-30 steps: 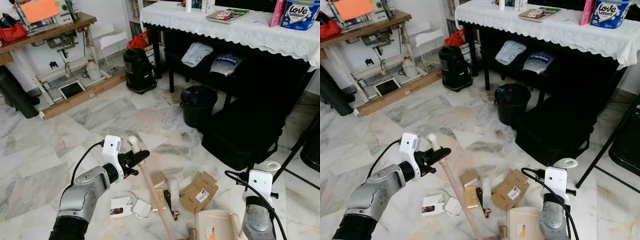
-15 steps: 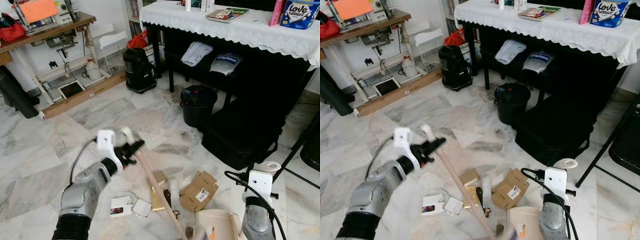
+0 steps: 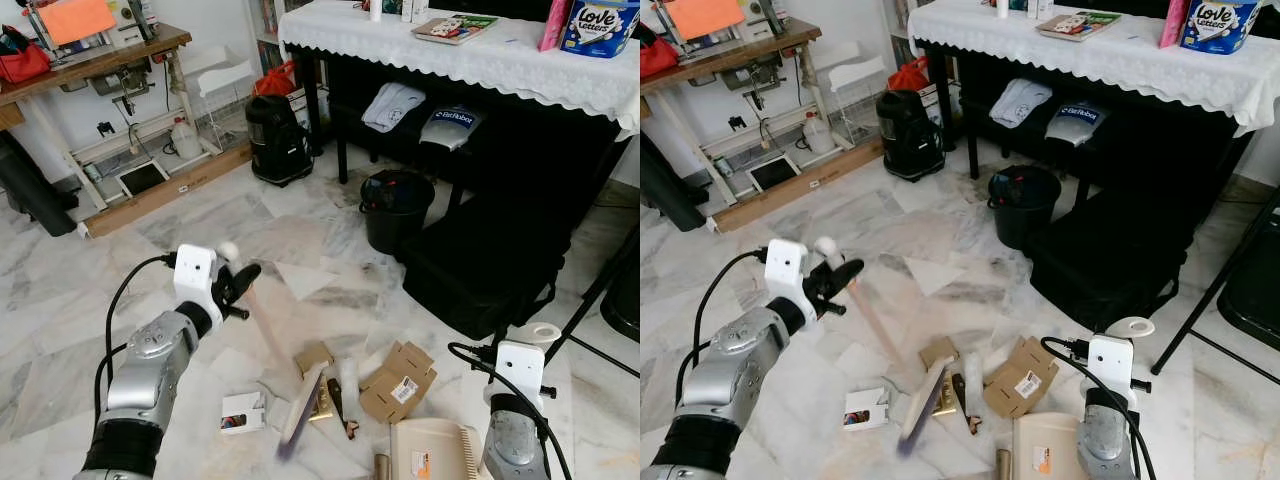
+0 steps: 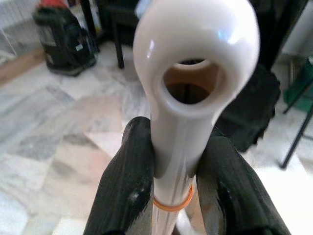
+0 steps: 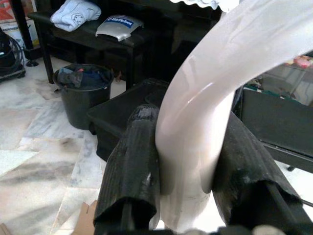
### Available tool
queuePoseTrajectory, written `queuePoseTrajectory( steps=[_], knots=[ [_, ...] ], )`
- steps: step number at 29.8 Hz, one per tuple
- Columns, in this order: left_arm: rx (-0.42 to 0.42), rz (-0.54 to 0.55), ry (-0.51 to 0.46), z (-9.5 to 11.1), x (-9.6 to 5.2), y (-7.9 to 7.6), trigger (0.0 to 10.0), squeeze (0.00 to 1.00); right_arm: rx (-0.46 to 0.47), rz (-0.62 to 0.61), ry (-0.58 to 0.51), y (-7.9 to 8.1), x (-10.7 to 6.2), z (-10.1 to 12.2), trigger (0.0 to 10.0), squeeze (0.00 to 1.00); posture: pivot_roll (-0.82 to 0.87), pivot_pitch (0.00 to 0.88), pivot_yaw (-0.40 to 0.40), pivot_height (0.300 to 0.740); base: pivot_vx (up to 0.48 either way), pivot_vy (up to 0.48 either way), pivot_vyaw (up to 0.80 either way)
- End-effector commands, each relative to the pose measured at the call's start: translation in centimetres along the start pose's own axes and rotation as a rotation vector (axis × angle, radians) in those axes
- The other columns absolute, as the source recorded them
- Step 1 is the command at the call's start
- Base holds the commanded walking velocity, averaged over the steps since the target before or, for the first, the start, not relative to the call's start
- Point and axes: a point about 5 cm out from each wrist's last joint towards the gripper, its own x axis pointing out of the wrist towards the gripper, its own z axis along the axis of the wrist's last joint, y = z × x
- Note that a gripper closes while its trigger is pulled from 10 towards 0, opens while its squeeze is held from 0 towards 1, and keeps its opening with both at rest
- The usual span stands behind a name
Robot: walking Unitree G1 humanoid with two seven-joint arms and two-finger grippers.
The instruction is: Sweep floor
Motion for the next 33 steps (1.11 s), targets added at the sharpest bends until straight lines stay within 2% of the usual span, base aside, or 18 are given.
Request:
queuePoseTrajectory(
  steps=[1, 8, 12, 22, 24, 30, 33],
  knots=[
    [-0.013, -0.026, -0.013, 0.1, 0.1, -0.2, 10.0, 0.0, -0.033, 0.051, 0.065, 0.6, -0.9, -1.2, 10.0, 0.0, -0.01, 0.0, 0.117, 0.74, 0.0, 0.0, 0.0],
    [0.011, -0.06, 0.015, -0.5, 0.0, -0.7, 10.0, 0.0, -0.034, 0.054, 0.076, 0.6, -1.0, -1.4, 10.0, 0.0, -0.01, 0.0, 0.122, 0.74, 0.0, 0.0, 0.0],
    [0.023, -0.107, 0.084, -1.7, -0.2, -1.2, 10.0, 0.0, -0.04, 0.056, 0.092, 0.4, -1.1, -1.7, 10.0, 0.0, -0.02, 0.0, 0.123, 0.74, 0.0, 0.0, 0.0],
    [-0.029, -0.205, 0.16, -2.9, -0.2, -3.0, 10.0, 0.0, -0.047, 0.052, 0.112, 0.0, -1.2, -2.0, 10.0, 0.0, -0.02, 0.0, 0.125, 0.74, 0.0, 0.0, 0.0],
    [-0.001, -0.205, 0.206, -3.6, -0.1, -3.1, 10.0, 0.0, -0.045, 0.06, 0.115, 0.0, -1.2, -2.0, 10.0, 0.0, -0.03, 0.0, 0.125, 0.74, 0.0, 0.0, 0.0],
    [-0.086, -0.116, 0.175, -3.8, 1.1, -3.3, 10.0, 0.0, -0.042, 0.06, 0.106, 0.1, -1.4, -2.0, 10.0, 0.0, -0.03, 0.0, 0.122, 0.74, 0.0, 0.0, 0.0],
    [-0.098, -0.097, 0.161, -3.7, 1.4, -3.4, 10.0, 0.0, -0.042, 0.058, 0.105, 0.0, -1.4, -2.0, 10.0, 0.0, -0.04, 0.0, 0.122, 0.74, 0.0, 0.0, 0.0]
  ],
)
